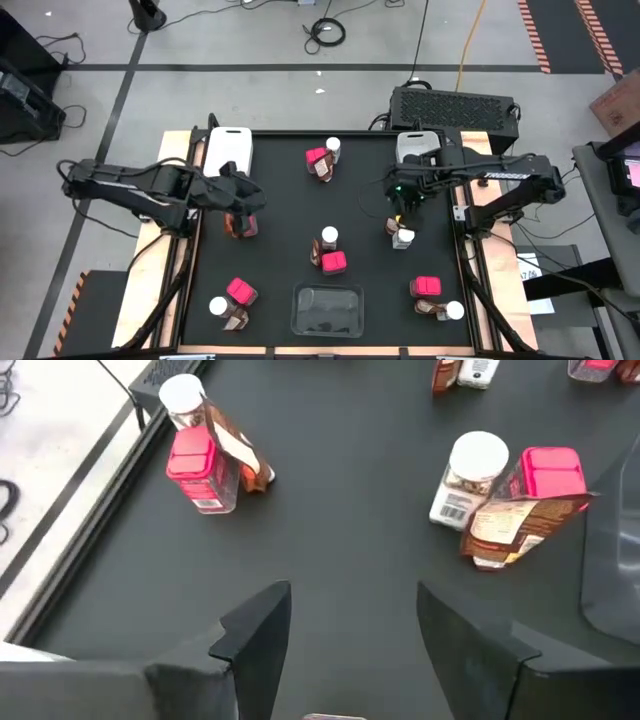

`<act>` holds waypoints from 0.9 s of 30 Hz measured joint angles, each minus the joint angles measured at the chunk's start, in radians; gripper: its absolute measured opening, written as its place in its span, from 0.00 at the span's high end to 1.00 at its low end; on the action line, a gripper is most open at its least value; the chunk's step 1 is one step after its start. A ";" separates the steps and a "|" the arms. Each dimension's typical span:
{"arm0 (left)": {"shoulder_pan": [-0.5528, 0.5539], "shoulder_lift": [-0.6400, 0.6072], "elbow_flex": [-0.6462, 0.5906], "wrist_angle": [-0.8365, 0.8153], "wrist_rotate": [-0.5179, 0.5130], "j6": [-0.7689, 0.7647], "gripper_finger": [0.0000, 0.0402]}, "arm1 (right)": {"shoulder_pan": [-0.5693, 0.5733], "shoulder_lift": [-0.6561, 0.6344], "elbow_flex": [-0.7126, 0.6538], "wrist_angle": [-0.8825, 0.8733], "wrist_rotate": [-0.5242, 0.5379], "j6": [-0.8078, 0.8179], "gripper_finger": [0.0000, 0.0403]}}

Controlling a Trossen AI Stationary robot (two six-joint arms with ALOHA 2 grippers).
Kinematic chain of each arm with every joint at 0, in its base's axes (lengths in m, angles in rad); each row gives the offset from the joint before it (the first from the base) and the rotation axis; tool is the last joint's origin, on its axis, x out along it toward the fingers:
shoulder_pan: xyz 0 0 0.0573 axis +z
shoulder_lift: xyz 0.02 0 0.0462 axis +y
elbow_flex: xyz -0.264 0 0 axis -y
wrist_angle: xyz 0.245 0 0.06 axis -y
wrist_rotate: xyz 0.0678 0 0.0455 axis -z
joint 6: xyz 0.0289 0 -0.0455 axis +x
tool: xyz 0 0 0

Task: Sort spices by type
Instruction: Put the brown seasoning pack into the right white bin

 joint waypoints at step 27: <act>-0.178 -0.214 -0.539 0.907 -0.191 0.191 0.45 | 0.020 -0.163 -0.479 0.385 -0.036 0.134 0.57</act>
